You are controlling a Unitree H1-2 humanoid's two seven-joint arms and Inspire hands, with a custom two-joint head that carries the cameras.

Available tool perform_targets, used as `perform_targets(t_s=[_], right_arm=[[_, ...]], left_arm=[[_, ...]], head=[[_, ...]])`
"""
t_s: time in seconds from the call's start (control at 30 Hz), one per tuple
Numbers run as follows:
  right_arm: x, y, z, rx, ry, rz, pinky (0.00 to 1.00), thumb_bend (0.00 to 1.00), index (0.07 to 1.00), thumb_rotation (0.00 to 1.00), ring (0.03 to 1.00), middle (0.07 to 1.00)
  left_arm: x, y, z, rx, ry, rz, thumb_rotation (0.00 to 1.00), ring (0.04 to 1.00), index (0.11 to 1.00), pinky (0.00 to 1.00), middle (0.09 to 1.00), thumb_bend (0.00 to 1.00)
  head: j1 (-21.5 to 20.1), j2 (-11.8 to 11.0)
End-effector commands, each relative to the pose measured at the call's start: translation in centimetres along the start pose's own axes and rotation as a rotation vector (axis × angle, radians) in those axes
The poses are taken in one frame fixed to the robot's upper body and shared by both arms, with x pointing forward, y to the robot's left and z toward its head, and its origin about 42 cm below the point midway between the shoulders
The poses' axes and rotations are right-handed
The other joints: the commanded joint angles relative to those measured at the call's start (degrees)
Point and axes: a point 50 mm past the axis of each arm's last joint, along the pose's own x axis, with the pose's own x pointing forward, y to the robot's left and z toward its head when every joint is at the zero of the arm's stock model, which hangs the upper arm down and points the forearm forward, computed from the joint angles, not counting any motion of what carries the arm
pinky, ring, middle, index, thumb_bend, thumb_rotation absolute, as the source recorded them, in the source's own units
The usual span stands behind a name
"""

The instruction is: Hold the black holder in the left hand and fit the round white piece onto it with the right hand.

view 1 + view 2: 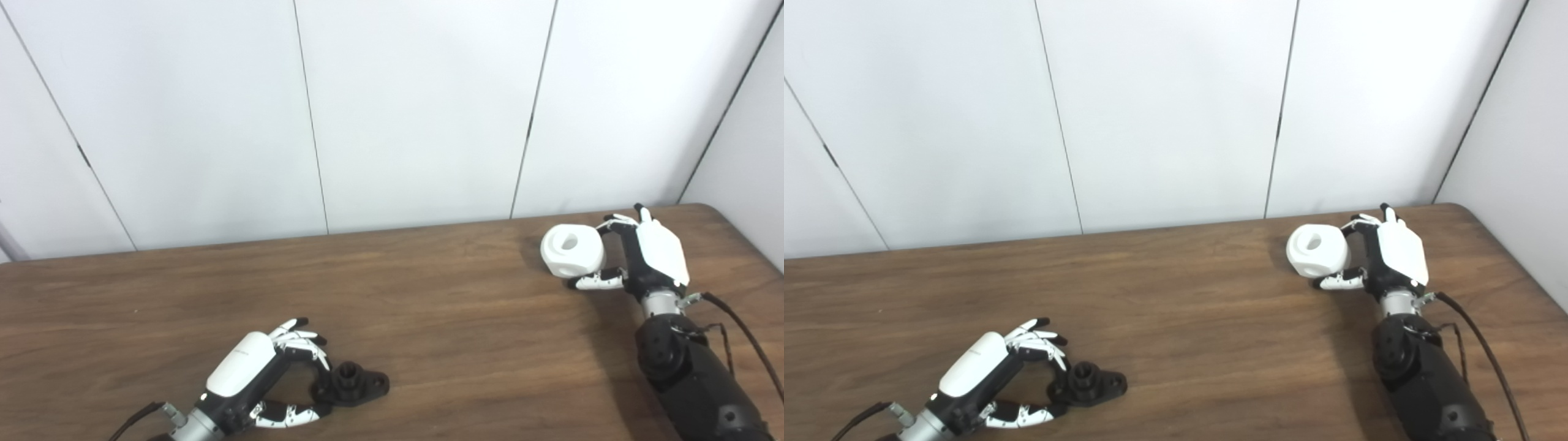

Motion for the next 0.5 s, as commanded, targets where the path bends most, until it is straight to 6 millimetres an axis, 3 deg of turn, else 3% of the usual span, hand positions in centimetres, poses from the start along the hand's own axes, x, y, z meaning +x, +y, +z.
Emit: perform_targets(t_s=[0.0,0.47], right_arm=[[1.3,-1.8,1.7,0.047,-0.05,-0.074,1.0,0.52,0.484,0.14,1.0,0.819],[0.0,-0.3,5.2,0.362,-0.123,-0.046,1.0,0.52,0.485,0.14,1.0,0.838]], left_arm=[[-0.3,0.9,-0.8,0.044,0.02,-0.013,0.05,0.79,0.482,0.95,0.627,0.52],[-0.4,1.0,-1.0,0.046,0.023,-0.023,0.05,0.798,0.482,0.95,0.631,0.52]], head=[[0.11,0.06],[-0.24,-0.16]])
